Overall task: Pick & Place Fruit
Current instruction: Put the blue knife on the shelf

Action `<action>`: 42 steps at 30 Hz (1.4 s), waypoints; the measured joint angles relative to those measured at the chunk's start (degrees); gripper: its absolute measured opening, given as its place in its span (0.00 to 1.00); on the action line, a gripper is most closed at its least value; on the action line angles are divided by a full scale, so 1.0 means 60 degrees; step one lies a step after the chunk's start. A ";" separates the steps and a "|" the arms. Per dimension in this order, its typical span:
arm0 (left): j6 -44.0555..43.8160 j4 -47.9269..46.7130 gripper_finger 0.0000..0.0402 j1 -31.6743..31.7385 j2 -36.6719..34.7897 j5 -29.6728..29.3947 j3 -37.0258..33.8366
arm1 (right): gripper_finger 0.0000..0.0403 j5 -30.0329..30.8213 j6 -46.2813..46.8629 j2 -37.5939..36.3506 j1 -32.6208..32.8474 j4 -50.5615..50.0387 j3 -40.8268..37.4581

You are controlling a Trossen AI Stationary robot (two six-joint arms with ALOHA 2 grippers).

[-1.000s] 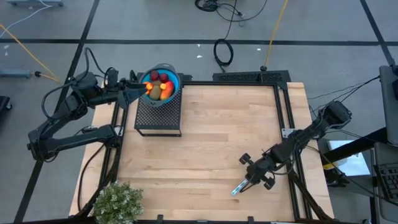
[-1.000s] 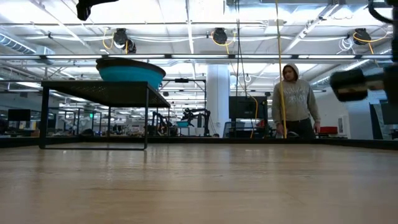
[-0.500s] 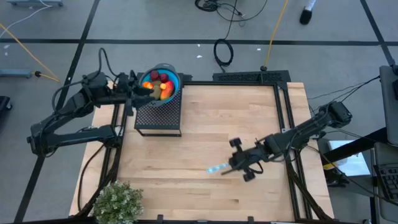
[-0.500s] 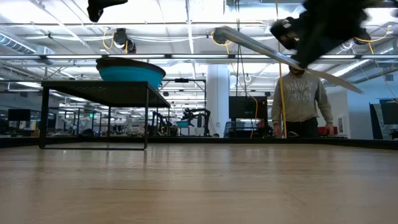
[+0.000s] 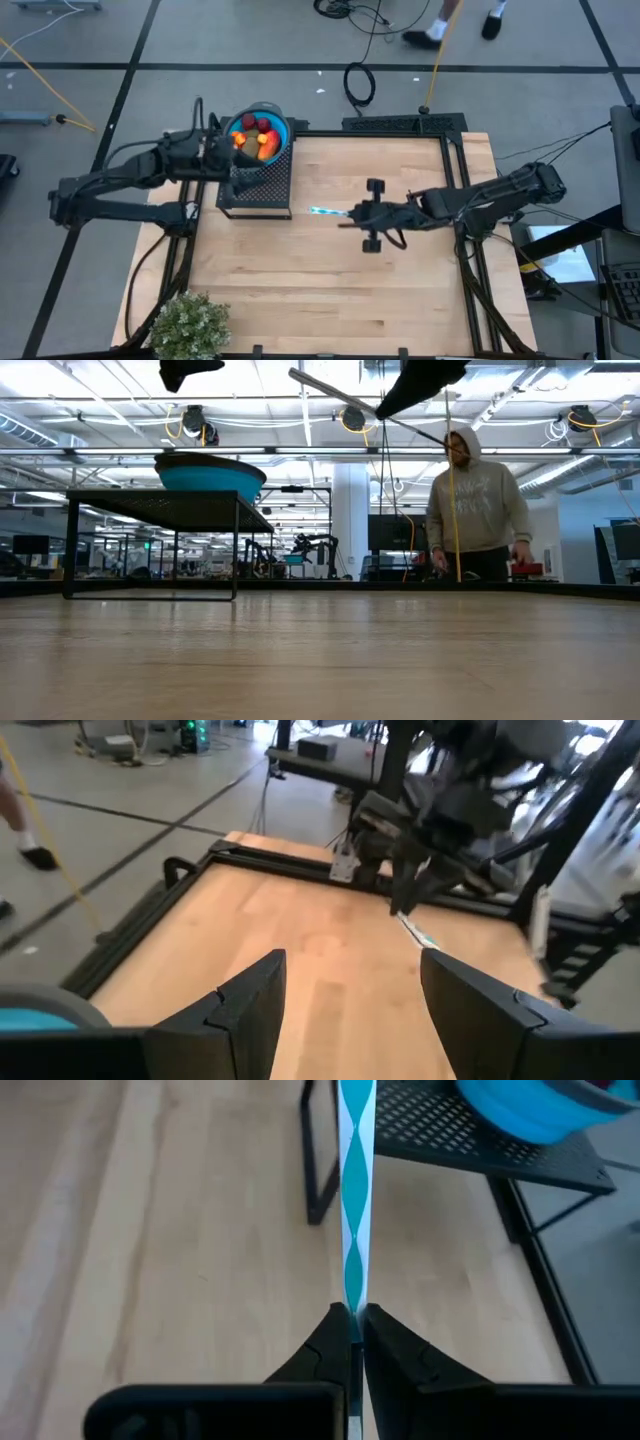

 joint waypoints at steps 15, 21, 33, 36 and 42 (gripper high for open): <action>0.0992 -0.0203 0.57 -0.2726 0.2064 -0.3399 0.0959 | 0.02 -0.0193 -0.0087 -0.0003 -0.0813 -0.0146 0.0007; 0.1541 -0.2506 0.57 -0.3107 0.4007 -0.4496 0.3343 | 0.02 -0.0555 -0.0077 -0.0001 -0.0858 -0.0149 0.0007; 0.1867 -0.4648 0.57 -0.3331 0.7289 -0.4676 0.6862 | 0.02 -0.0571 0.0238 -0.0004 -0.0858 -0.0479 0.0007; 0.1832 -0.4933 0.57 -0.3328 0.7870 -0.4647 0.7379 | 0.02 -0.0588 0.0404 -0.0004 -0.0854 -0.0466 0.0007; 0.1800 -0.5192 0.57 -0.3327 0.8692 -0.4501 0.7756 | 0.02 -0.1092 0.0527 -0.0004 -0.0830 -0.0438 0.0007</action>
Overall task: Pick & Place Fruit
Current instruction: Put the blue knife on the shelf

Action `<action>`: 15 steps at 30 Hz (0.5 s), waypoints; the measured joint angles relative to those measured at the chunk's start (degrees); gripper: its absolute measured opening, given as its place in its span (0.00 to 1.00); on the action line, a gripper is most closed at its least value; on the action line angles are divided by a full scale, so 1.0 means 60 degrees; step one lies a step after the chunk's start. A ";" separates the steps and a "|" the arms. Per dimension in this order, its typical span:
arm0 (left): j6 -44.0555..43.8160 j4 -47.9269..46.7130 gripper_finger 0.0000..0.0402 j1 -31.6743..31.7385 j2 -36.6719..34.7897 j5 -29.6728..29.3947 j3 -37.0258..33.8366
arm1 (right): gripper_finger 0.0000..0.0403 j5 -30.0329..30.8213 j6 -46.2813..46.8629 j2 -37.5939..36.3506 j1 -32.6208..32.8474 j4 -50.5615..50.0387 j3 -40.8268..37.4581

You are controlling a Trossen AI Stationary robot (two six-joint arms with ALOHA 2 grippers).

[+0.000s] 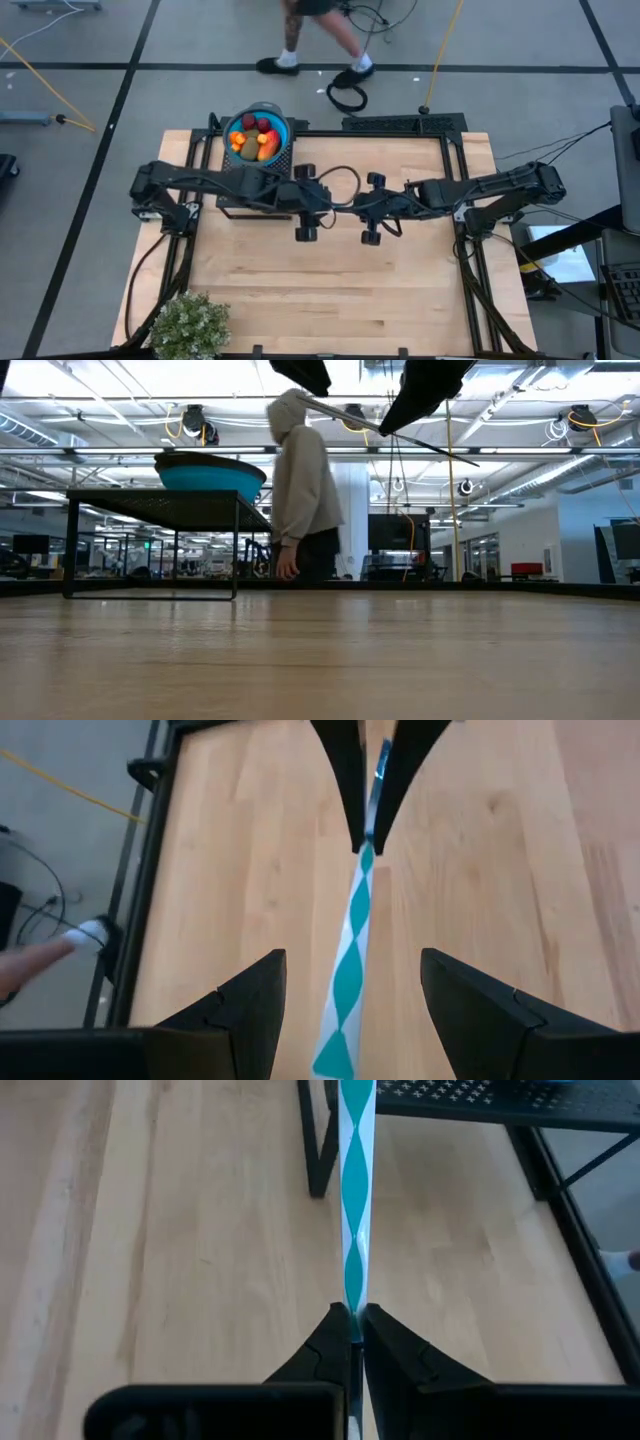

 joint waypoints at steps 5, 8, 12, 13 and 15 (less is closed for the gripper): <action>-0.0248 -0.0089 0.57 -0.0001 0.0210 0.0022 0.0000 | 0.02 -0.0006 0.0072 0.0000 0.0066 -0.0017 0.0000; -0.0342 -0.0213 0.57 0.0003 0.0250 0.0017 0.0002 | 0.02 -0.0008 0.0039 0.0000 0.0124 0.0018 0.0004; -0.0395 -0.0239 0.57 0.0003 0.0369 0.0169 0.0004 | 0.02 -0.0250 -0.0010 0.0000 0.0176 0.0147 0.0004; -0.0398 -0.0230 0.57 0.0003 0.0436 0.0260 0.0010 | 0.02 -0.0259 -0.0006 0.0000 0.0178 0.0162 0.0004; -0.0415 -0.0323 0.57 0.0003 0.0593 0.0291 0.0009 | 0.02 -0.0263 0.0006 0.0000 0.0225 0.0161 0.0004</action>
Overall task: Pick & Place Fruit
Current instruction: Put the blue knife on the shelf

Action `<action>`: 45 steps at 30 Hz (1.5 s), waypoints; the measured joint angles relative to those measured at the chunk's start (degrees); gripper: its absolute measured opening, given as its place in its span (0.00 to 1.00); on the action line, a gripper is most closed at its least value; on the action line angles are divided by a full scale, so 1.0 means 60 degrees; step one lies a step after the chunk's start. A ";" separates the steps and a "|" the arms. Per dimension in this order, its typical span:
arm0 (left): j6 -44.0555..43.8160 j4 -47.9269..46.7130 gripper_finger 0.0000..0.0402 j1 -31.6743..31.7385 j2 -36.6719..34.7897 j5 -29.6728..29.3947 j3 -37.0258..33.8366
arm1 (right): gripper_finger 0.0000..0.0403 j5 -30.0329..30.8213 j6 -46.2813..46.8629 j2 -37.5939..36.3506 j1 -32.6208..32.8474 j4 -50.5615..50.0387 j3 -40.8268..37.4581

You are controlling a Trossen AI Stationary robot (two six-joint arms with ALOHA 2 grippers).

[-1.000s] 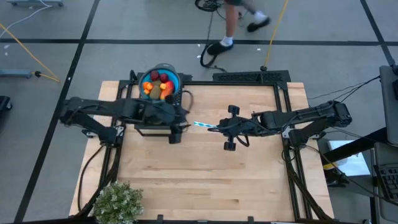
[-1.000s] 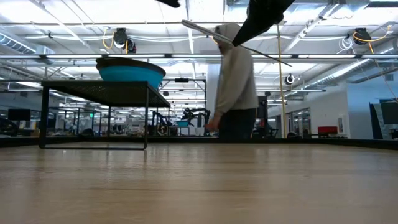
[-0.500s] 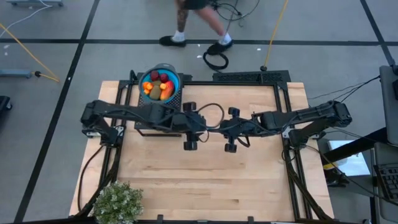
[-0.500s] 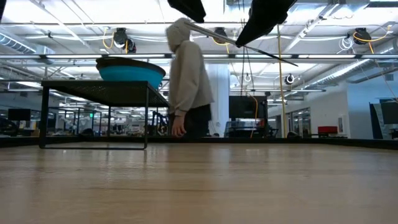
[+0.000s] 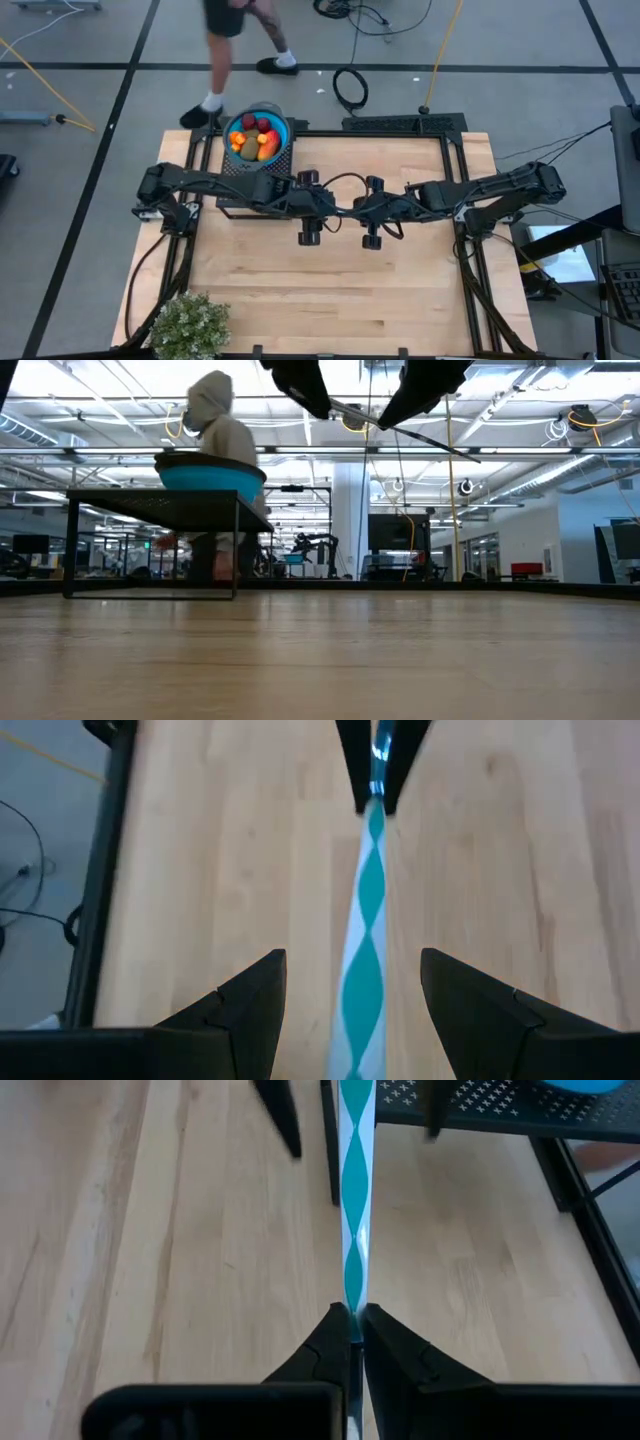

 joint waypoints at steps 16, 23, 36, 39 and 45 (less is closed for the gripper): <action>-0.0570 0.0266 0.57 0.0000 0.0145 0.0211 -0.0008 | 0.03 0.0009 0.0397 0.0000 0.0031 -0.0068 0.0000; -0.0539 0.0634 0.56 0.0000 0.0145 0.0470 -0.0009 | 0.02 0.0012 0.0568 0.0000 0.0028 -0.0003 0.0000; -0.0522 0.0810 0.29 0.0000 0.0145 0.0821 -0.0009 | 0.02 -0.0002 0.0667 0.0631 0.0028 0.0238 0.0011; -0.0436 0.0720 0.26 0.0004 0.0145 0.1152 -0.0009 | 0.02 -0.0023 0.0652 0.0732 0.0031 0.0226 0.0007; -0.0315 0.0421 0.27 0.0000 0.0208 0.1319 -0.0009 | 0.02 -0.0156 0.0647 0.0708 0.0028 0.0612 0.0007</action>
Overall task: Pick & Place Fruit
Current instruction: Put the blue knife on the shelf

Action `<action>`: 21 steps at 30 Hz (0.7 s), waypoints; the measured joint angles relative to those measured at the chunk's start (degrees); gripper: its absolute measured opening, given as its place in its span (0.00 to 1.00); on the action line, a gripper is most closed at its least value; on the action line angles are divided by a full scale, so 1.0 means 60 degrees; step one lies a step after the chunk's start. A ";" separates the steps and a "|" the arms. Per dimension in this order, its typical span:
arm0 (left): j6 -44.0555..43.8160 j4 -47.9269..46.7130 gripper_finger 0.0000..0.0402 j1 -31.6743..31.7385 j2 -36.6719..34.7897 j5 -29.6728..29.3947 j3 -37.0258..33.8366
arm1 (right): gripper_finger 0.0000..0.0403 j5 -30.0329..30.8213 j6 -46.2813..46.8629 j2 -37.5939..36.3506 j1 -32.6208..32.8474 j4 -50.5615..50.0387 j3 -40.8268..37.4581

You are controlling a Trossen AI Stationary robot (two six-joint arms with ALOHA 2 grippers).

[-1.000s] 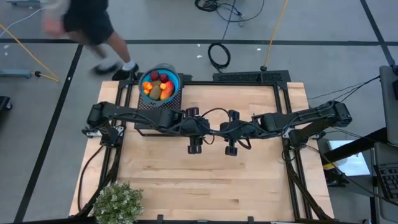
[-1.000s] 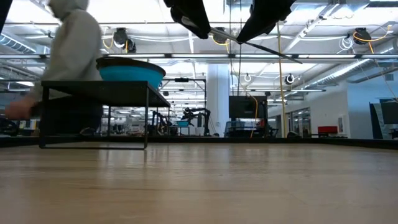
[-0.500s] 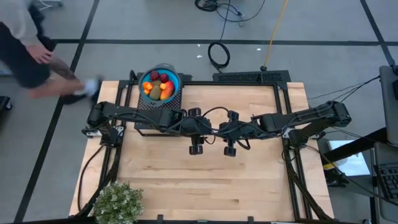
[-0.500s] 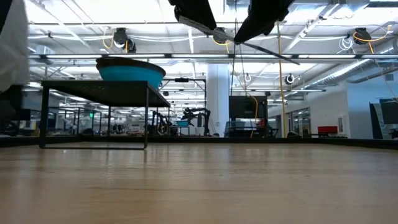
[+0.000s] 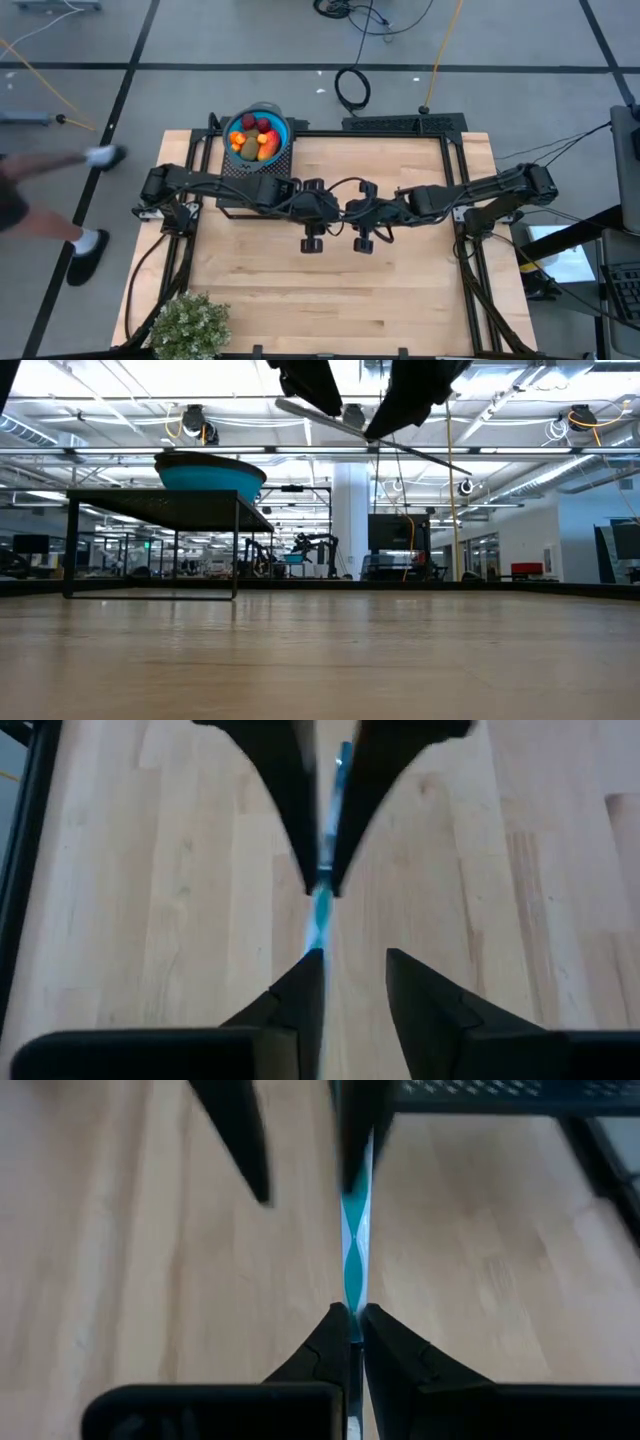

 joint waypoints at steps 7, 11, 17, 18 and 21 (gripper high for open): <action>0.0004 -0.0210 0.36 0.0040 0.0188 -0.0006 -0.0010 | 0.02 -0.0315 0.0067 0.0002 0.0000 0.0191 0.0000; -0.0005 -0.0518 0.37 0.0047 0.0346 -0.0011 -0.0006 | 0.02 -0.0312 0.0067 0.0002 0.0048 0.0289 0.0000; -0.0062 -0.0363 0.37 0.0119 0.0334 -0.0099 -0.0011 | 0.02 -0.0327 0.0069 0.0002 0.0073 0.0345 0.0000; -0.0065 -0.0363 0.37 0.0139 0.0334 -0.0098 -0.0011 | 0.02 -0.0330 0.0071 0.0002 0.0069 0.0332 0.0000; -0.0062 -0.0297 0.35 0.0149 0.0334 -0.0102 -0.0011 | 0.02 -0.0330 0.0071 0.0002 0.0066 0.0317 0.0000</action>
